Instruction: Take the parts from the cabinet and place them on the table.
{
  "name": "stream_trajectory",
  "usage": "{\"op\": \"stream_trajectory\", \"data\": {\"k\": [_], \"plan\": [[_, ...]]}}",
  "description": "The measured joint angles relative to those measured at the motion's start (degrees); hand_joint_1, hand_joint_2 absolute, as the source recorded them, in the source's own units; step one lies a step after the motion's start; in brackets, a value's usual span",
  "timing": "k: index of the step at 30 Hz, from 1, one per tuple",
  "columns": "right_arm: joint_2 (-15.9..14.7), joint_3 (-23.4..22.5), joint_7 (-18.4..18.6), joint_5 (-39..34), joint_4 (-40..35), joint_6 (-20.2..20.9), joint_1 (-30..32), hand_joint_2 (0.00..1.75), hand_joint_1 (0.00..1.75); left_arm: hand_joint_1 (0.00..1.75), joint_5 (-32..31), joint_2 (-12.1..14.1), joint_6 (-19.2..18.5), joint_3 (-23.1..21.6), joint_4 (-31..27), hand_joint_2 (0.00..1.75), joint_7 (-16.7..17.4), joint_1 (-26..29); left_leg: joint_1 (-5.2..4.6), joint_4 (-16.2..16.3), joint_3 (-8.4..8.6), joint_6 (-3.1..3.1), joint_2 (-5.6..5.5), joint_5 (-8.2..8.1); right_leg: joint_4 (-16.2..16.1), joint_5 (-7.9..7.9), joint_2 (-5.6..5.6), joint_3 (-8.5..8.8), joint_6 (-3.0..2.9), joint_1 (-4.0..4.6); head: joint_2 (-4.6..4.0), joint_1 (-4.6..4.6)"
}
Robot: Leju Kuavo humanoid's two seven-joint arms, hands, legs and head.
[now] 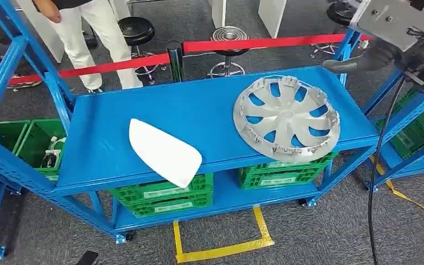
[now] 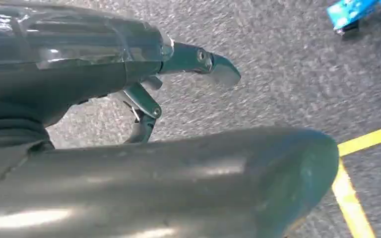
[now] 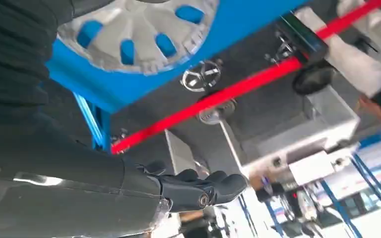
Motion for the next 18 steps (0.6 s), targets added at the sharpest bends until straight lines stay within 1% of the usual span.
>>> {"op": "stream_trajectory", "data": {"k": [1, 2, 4, 5, 8, 11, 12, 17, 18], "plan": [[0.1, -0.2, 1.0, 0.3, -0.1, -0.4, -0.4, 1.75, 0.0, 0.0, -0.1, -0.1, -0.3, 0.1, 0.0, 0.0, 0.5, -0.6, 0.04, -0.7, -0.02, 0.5, -0.16, 0.27, 0.3, -0.22, 0.05, -0.22, -0.03, 0.01, 0.02, 0.13], [0.0, -0.4, 1.5, 0.9, -0.3, -1.0, -0.6, 1.75, 0.0, 0.0, -0.1, -0.5, -0.7, 0.3, 0.0, 0.0, 0.9, -1.0, -0.03, -0.8, -0.02, 1.31, -0.14, 0.21, 0.1, -0.16, 0.1, -0.12, 0.17, 0.03, 0.02, 0.48], [0.0, -0.6, 1.7, 2.2, -0.5, -1.7, -0.5, 1.75, 0.0, 0.0, -0.4, -0.9, -1.1, 0.4, 0.0, 0.0, 1.0, -1.4, -0.09, -0.8, 0.1, 1.3, -0.16, 0.15, -0.2, -0.19, 0.07, 0.04, 0.18, 0.03, 0.02, 0.74], [-0.1, -0.6, 1.6, 2.7, -0.6, -1.9, -0.3, 1.75, 0.0, 0.0, -0.4, -1.0, -1.2, 0.4, 0.0, 0.0, 0.8, -1.4, -0.15, -0.8, 0.05, 1.42, -0.14, 0.06, -0.2, -0.19, 0.07, 0.08, 0.2, 0.0, 0.02, 0.92], [-0.3, -0.8, 1.1, 3.1, -0.9, -2.2, 0.2, 1.75, 0.0, 0.0, -0.5, -1.1, -1.4, 0.8, 0.1, 0.0, 0.4, -1.5, -0.24, -0.8, 0.06, 1.67, -0.12, -0.09, -0.4, -0.17, 0.12, 0.12, 0.3, -0.07, 0.02, 1.07], [-0.3, -1.2, 1.1, 3.1, -0.9, -2.3, 0.5, 1.75, 0.0, 0.0, -0.5, -1.2, -1.5, 0.9, 0.1, 0.0, 0.2, -1.6, -0.37, -0.8, 0.06, 1.79, -0.17, -0.16, -0.5, -0.24, 0.11, 0.15, 0.59, -0.2, 0.02, 1.29], [-0.3, -1.5, 1.1, 3.2, -0.9, -2.3, 0.7, 1.75, 0.0, 0.0, -0.5, -1.2, -1.5, 0.9, 0.1, 0.0, 0.2, -1.6, -0.42, -0.8, 0.06, 1.86, -0.19, -0.2, -0.5, -0.27, 0.1, 0.16, 0.81, -0.3, 0.02, 1.37], [-0.3, -1.7, 1.0, 3.2, -1.1, -2.1, 0.8, 1.75, 0.0, 0.0, -0.7, -1.4, -1.5, 1.2, 0.2, 0.0, 0.3, -1.8, -0.51, -0.8, 0.07, 1.94, -0.23, -0.25, -0.5, -0.33, 0.1, 0.15, 1.01, -0.38, 0.02, 1.48], [-0.3, -1.7, 1.1, 3.0, -1.1, -1.8, 0.8, 1.75, 0.0, 0.0, -1.0, -1.5, -1.6, 1.3, 0.2, 0.0, 0.9, -1.9, -0.51, -0.8, 0.07, 1.95, -0.24, -0.26, -0.5, -0.33, 0.1, 0.15, 1.01, -0.38, 0.02, 1.46]]}}
